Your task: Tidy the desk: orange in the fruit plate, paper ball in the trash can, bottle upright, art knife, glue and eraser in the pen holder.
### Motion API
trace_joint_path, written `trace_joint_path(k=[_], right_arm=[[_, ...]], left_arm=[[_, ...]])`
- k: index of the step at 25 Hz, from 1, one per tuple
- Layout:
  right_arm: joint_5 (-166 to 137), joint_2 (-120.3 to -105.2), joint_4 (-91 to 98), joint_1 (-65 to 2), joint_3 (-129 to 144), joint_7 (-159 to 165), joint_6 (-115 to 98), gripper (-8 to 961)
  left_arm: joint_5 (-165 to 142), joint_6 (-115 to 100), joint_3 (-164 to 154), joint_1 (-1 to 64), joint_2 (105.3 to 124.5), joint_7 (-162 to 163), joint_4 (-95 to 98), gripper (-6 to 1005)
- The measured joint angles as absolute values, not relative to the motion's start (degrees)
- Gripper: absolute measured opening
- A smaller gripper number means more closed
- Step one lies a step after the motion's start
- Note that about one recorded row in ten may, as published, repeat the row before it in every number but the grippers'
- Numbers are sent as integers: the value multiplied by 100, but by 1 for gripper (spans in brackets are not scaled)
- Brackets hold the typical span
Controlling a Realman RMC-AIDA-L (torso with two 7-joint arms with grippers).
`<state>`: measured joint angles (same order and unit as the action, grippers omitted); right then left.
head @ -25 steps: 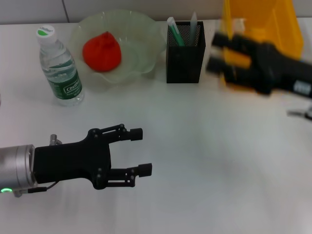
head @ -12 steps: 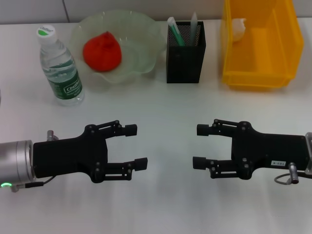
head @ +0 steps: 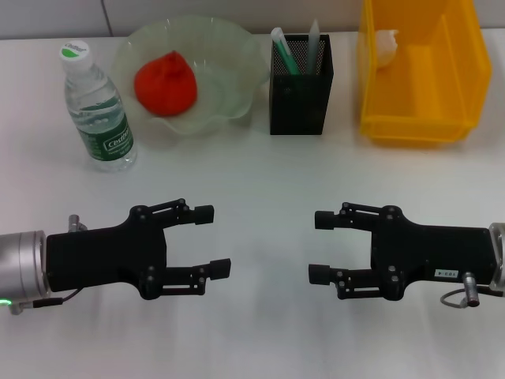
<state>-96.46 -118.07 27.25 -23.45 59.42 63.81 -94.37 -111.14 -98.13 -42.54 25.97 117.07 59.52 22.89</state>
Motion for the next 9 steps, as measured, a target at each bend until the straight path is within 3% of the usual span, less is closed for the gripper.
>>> trace_joint_path(k=[9], right_arm=[[-9651, -11806, 2724, -2355, 5936, 6376, -9456, 808]], left_arm=[[-11121, -9804, -4256, 2593, 11698, 5942, 2288, 846]])
